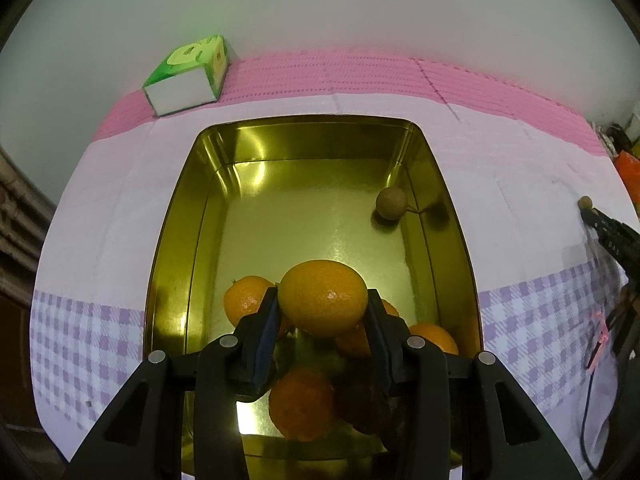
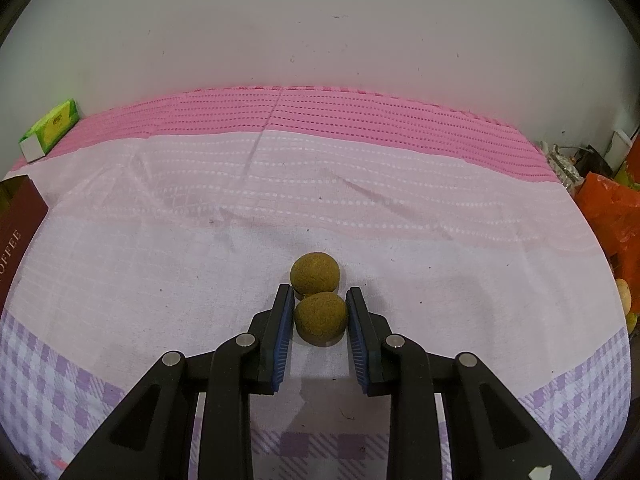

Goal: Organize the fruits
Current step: 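Carry the orange into the gold tray and open the left gripper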

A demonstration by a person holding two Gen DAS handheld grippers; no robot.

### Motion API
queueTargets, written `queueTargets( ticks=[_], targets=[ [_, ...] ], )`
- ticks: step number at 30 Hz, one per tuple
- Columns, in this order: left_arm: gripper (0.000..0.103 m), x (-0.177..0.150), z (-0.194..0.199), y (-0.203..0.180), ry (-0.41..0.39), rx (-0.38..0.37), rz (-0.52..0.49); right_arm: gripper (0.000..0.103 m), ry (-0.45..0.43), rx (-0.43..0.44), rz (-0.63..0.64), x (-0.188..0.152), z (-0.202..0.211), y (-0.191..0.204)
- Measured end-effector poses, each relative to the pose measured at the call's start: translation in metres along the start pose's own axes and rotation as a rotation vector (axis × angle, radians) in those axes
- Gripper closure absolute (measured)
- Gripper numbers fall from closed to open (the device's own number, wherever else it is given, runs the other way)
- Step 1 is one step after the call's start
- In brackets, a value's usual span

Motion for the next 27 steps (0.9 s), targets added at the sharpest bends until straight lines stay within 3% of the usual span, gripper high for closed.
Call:
queueTargets(
  ticks=[27],
  targets=[
    [0.056,0.002,0.0011,0.0034,0.017,-0.051,0.01,0.077,-0.007,-0.035,0.027,-0.0013,0.0008,0.0056]
  ],
)
Point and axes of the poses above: each gripper's, at about its wrist camera, not at the fingertips, and z roughly against the way its jaws point, y to its left, x to its top, the point moved 1 cm from there along -z, roughly the way its jaws point, and after that the axes turned 8 degrees about -z, right-handed, at the moved point
